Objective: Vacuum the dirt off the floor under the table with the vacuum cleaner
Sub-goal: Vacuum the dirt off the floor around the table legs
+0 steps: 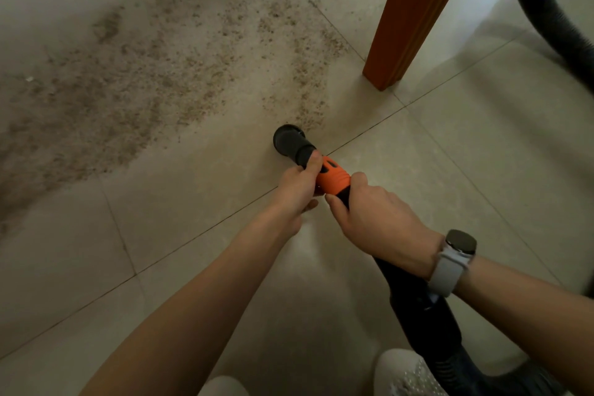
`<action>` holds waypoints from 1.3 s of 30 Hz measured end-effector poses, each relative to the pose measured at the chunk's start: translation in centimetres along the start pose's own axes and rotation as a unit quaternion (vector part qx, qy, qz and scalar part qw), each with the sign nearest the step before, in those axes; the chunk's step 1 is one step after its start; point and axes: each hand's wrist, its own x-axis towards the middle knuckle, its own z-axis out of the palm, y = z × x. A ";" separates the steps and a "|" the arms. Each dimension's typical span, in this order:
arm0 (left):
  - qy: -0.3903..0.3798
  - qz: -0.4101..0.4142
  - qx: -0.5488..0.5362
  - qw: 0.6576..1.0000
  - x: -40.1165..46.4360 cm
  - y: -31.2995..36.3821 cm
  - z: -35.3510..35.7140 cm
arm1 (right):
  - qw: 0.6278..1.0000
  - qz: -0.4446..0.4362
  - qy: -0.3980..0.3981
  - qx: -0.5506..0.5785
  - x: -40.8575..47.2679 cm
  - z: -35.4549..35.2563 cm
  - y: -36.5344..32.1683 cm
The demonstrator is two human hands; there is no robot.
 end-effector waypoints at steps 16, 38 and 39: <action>-0.050 0.062 0.065 0.995 1.4 0.8 5.1 | 0.992 0.076 0.053 0.084 0.3 0.1 4.4; 0.156 0.022 0.551 0.820 3.5 -9.9 -7.1 | 0.949 0.118 0.043 0.291 3.8 -1.9 7.1; 0.159 0.022 0.551 0.819 3.6 -9.9 -7.1 | 0.948 0.117 0.039 0.293 3.9 -2.0 7.1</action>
